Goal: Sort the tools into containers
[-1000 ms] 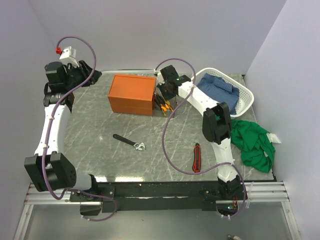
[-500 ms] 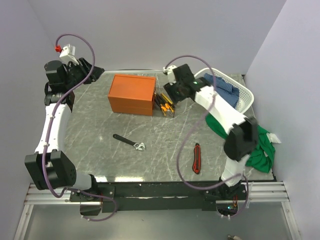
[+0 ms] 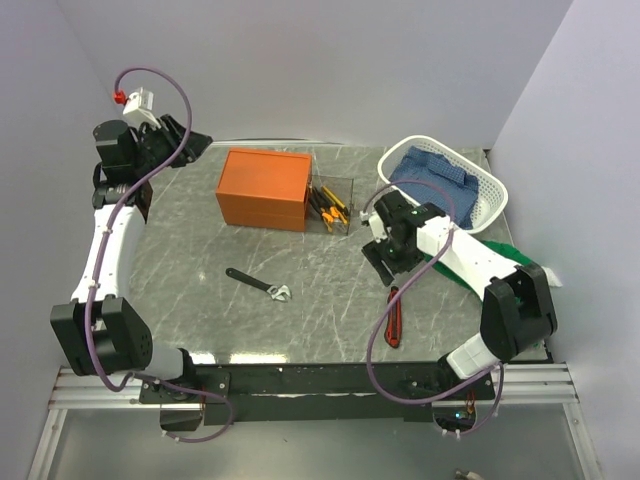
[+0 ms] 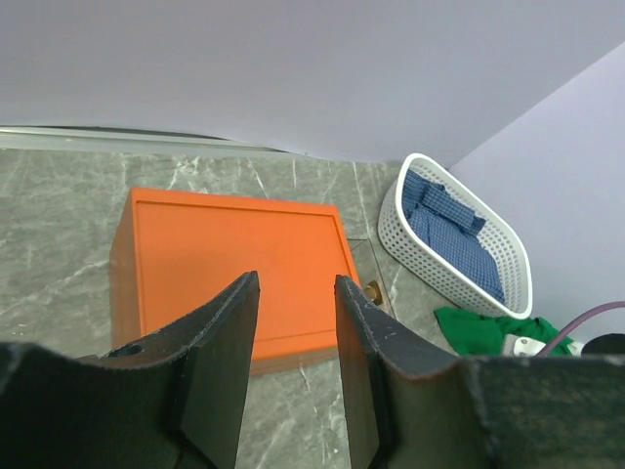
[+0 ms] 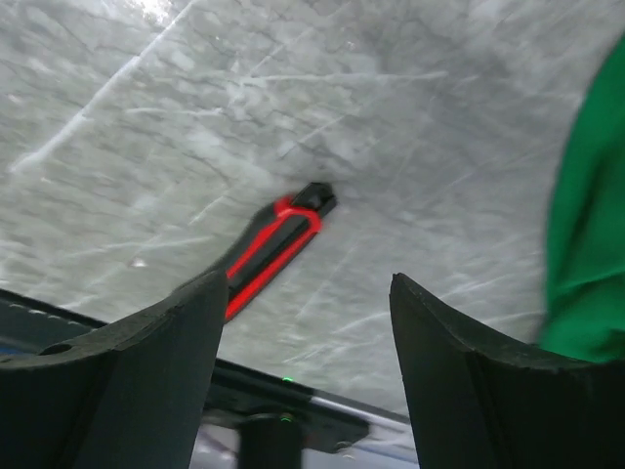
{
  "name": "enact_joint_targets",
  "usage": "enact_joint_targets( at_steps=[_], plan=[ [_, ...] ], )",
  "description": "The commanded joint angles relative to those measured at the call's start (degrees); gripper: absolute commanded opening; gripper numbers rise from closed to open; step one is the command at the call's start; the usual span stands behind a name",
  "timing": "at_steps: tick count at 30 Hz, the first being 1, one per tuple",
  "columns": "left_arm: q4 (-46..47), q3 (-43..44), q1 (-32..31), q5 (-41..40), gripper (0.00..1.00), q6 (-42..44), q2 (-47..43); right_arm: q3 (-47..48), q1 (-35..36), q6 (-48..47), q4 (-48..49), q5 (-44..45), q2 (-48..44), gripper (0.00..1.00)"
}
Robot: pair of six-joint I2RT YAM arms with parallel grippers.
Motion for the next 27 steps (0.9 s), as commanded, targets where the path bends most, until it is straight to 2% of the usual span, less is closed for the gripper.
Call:
enact_joint_targets(
  at_steps=[1, 5, 13, 23, 27],
  plan=[
    [1.72, 0.28, -0.23, -1.05, 0.43, -0.75, 0.43, -2.25, -3.4, 10.34, -0.65, -9.19, -3.57, 0.75],
    [1.72, 0.72, -0.23, -0.96, 0.43, -1.11, 1.75, -2.96, -3.58, 13.36, -0.29, -13.17, -1.12, 0.78],
    [1.72, 0.99, -0.15, -1.14, 0.42, -1.55, 3.25, -5.15, -4.29, 19.5, 0.41, -15.28, 5.83, 0.75],
    [-0.22, 0.2, -0.15, -2.28, 0.42, 0.3, 1.85, -8.15, -4.99, 21.62, 1.99, -14.14, 10.39, 0.73],
    [0.31, -0.24, -0.15, -2.37, 0.43, -0.14, 1.67, -8.15, -5.87, 21.62, 4.79, -12.56, 13.47, 0.69]
  ],
)
